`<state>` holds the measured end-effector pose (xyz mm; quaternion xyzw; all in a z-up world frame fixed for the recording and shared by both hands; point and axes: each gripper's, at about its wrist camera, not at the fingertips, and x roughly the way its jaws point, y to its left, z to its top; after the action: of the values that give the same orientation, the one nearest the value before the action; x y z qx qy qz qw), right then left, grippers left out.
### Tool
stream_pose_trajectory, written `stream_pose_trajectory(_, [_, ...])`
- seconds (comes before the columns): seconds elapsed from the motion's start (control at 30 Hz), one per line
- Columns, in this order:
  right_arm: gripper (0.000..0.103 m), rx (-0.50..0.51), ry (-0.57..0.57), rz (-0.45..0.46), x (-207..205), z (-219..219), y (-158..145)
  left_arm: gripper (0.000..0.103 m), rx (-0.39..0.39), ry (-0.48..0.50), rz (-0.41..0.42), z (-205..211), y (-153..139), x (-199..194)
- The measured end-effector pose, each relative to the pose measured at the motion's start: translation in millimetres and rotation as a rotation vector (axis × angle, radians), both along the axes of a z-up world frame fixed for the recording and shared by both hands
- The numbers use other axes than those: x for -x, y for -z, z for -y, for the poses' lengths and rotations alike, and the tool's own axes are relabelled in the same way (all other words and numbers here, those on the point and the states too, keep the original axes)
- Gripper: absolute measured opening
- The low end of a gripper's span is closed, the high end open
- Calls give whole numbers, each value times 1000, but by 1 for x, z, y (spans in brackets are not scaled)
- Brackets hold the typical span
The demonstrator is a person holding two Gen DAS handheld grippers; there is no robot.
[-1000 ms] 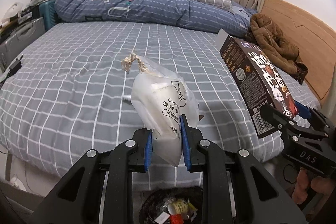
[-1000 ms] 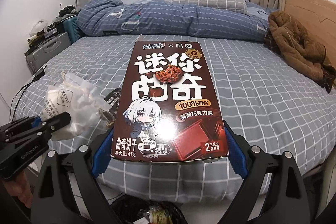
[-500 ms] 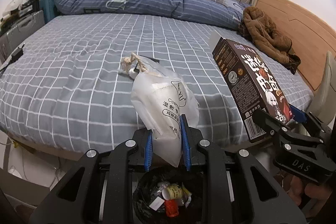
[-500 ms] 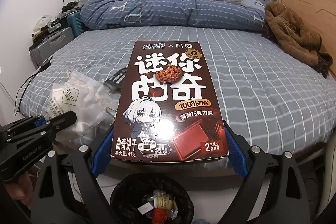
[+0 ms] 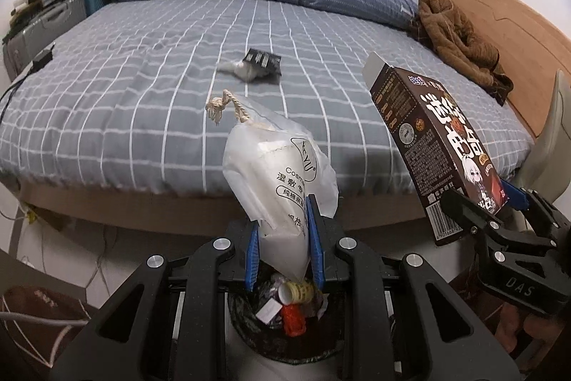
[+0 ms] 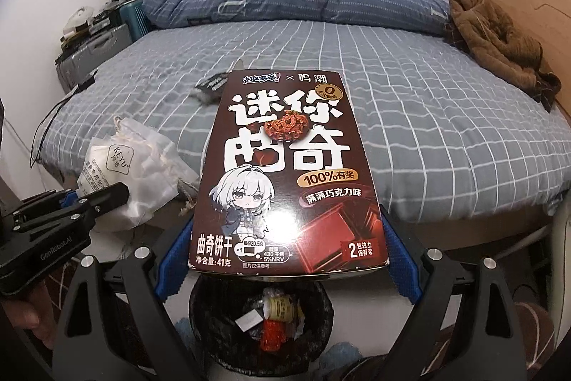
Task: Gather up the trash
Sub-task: 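Carry the mask bag and brown snack box down toward the trash bin, then open the right tool over the bin while the left tool releases the mask bag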
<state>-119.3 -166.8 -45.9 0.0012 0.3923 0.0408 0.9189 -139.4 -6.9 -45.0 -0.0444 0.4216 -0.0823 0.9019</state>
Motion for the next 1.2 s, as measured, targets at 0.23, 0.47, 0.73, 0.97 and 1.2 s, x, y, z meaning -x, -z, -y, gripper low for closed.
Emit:
stream_pose_trajectory(0.23, [87,13,-7,-80,25,-7,17,22,-7,-9,-33,-10,10,18])
stream_pose_trajectory(0.47, [87,37,-16,-217,26,-16,55,22,-34,-7,-112,-16,49,23])
stream_pose_trajectory(0.73, [87,41,-65,-344,2,-33,97,22,-63,-3,-182,-20,86,12])
stream_pose_trajectory(0.97, [87,53,-92,-415,-14,-50,123,22,-73,-34,-228,-32,106,11])
stream_pose_trajectory(1.2, [88,68,-88,-422,-16,-51,133,22,-83,-61,-249,-42,118,7])
